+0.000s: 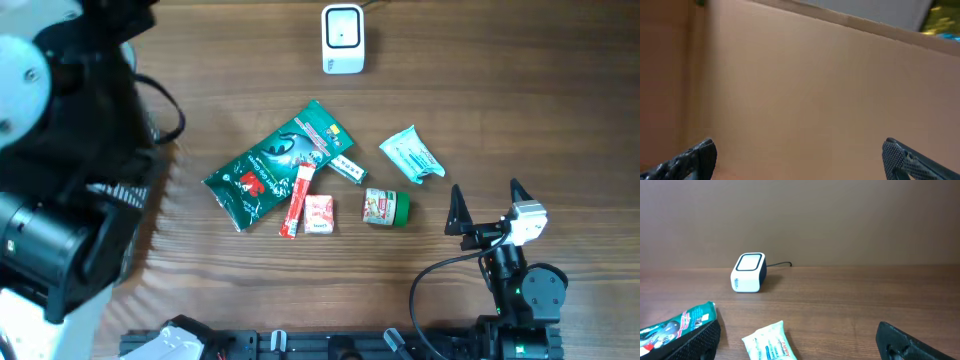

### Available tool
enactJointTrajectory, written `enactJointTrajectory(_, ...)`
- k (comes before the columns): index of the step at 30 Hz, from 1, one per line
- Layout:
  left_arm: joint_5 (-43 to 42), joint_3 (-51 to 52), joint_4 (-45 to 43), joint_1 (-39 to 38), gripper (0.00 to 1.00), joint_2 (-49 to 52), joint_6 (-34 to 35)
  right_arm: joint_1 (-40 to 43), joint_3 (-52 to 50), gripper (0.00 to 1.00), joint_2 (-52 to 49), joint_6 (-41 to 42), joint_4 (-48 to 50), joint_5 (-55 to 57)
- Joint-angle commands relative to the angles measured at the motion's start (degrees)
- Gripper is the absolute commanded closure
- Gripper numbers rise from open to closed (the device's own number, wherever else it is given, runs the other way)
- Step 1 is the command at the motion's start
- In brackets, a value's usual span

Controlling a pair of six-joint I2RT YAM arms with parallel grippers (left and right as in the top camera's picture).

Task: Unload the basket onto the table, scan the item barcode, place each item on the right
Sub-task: 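Drop the red sachets on the table and retract the left arm to rest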

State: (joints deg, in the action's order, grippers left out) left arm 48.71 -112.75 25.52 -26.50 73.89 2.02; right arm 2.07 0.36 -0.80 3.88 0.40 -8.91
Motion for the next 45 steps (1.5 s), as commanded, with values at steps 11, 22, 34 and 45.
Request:
enactJointTrajectory(11, 7.3, 15.1, -5.6, 0.7, 0.0, -24.2, -8.6, 0.1, -0.1, 0.0, 0.2, 0.6, 0.2, 0.1)
enactJointTrajectory(22, 2.0, 26.5, -6.6, 22.8, 0.0, -47.0, 2.9, 0.1, -0.1, 0.0, 0.2, 0.6, 0.2, 0.1)
enactJointTrajectory(34, -24.4, 34.6, -2.9, 26.4, 0.0, -69.8, 8.7, 0.1, -0.1, 0.0, 0.2, 0.6, 0.2, 0.1)
enactJointTrajectory(45, -23.6, 47.0, -14.6, 26.3, 0.0, -73.5, 6.3, 0.1, -0.1, 0.0, 0.2, 0.6, 0.2, 0.1)
